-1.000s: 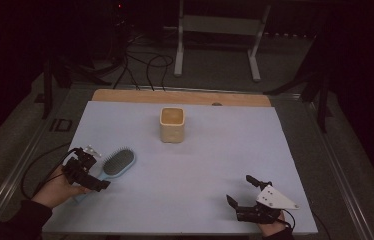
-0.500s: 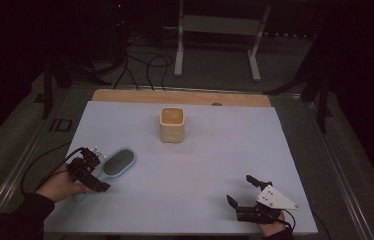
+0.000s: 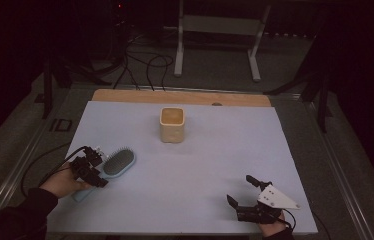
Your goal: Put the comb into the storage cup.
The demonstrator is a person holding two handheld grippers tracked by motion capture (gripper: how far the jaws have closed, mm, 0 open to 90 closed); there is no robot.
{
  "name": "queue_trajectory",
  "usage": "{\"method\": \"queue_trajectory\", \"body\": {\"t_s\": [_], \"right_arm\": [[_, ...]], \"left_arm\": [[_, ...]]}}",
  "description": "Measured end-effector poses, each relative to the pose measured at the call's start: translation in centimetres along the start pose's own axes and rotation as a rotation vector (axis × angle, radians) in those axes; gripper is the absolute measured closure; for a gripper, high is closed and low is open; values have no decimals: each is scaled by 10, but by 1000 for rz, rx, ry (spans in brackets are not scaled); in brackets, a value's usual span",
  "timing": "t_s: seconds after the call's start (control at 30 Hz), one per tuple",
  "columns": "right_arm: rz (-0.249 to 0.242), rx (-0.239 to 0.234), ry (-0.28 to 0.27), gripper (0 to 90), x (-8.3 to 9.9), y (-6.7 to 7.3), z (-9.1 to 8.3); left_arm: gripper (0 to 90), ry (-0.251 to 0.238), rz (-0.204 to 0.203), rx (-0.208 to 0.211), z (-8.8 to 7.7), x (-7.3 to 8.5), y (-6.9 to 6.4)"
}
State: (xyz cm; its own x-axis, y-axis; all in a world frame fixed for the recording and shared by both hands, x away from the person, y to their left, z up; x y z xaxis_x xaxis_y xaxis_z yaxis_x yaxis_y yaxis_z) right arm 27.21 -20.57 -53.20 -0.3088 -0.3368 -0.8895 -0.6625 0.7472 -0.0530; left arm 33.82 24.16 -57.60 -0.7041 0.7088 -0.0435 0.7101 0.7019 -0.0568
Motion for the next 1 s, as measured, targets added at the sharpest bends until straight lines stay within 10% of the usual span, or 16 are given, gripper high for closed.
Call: {"method": "queue_trajectory", "body": {"t_s": [0.63, 1.0], "right_arm": [[-10, 5, 3, 88, 1, 0, 0], [-4, 11, 5, 88, 1, -1, 0]], "left_arm": [[699, 44, -14, -25, 0, -1, 1], [702, -64, -22, 14, -11, -3, -1]]}}
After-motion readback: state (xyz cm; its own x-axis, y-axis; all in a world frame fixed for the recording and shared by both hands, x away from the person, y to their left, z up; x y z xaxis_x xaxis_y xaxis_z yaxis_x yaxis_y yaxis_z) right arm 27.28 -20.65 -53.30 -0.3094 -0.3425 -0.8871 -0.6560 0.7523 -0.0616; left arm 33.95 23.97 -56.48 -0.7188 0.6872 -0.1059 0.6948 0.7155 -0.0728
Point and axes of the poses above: each handheld gripper's, and its own axes: z roughly forward along the jaws, x roughly out of its underside, y roughly to its left, the point moved 9 cm from there along z, roughly forward along the jaws, and after that the axes turned 8 degrees about y, right-handed, at the moved point
